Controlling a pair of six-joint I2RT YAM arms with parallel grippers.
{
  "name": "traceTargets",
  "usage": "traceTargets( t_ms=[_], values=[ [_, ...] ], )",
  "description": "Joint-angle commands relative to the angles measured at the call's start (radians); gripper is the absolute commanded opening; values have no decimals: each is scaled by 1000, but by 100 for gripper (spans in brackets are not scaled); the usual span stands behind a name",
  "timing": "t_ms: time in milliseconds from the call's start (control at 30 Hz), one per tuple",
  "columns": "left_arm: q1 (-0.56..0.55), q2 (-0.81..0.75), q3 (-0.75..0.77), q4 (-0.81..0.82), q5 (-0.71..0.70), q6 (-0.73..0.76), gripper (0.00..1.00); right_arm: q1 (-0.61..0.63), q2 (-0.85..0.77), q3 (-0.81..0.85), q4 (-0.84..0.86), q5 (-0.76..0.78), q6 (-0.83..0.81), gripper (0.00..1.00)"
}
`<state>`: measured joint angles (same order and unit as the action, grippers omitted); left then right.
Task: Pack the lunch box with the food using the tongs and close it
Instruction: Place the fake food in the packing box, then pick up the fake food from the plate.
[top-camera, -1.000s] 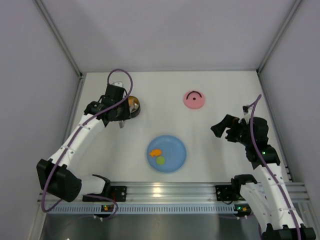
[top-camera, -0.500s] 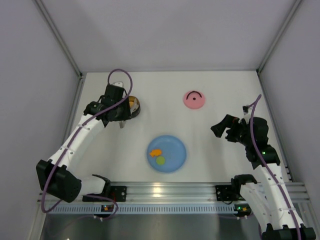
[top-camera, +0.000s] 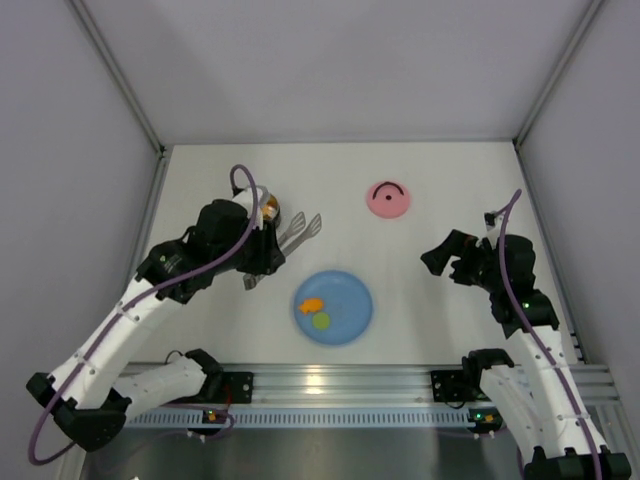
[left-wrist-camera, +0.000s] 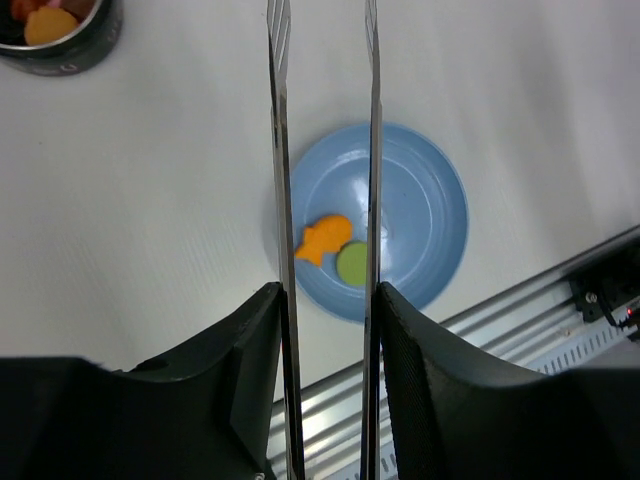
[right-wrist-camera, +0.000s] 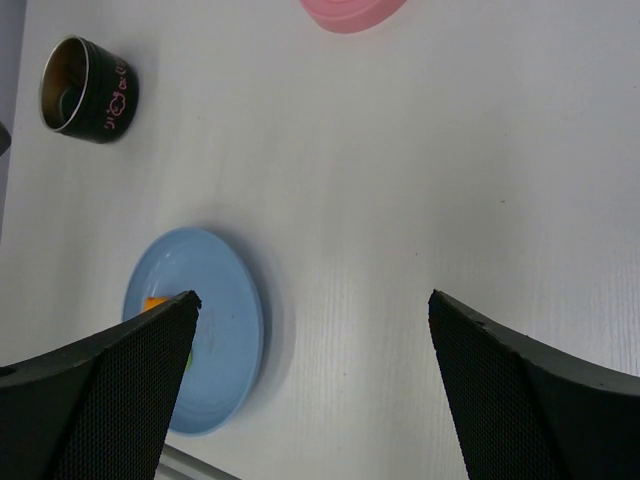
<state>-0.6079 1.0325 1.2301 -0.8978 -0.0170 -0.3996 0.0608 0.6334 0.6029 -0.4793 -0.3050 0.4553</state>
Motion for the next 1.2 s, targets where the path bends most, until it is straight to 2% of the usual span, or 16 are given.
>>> traceTargets(
  t_ms=[0, 267, 567, 933, 1167],
  values=[
    [-88, -61, -29, -61, -35, -45, 47, -15, 3, 5, 45, -11, 6, 96],
    [-311, -100, -138, -118, -152, -152, 47, -15, 8, 15, 42, -16, 10, 96],
    [-460, -72, -196, -156, -250, -229, 48, -15, 8, 31, 28, -13, 6, 96],
    [-498, -40, -192, -213, -265, -248, 51, -16, 8, 35, 24, -9, 8, 96],
    [-498, -34, -216, -191, -192, -216, 52, -16, 3, 28, 24, -9, 6, 95]
  ],
)
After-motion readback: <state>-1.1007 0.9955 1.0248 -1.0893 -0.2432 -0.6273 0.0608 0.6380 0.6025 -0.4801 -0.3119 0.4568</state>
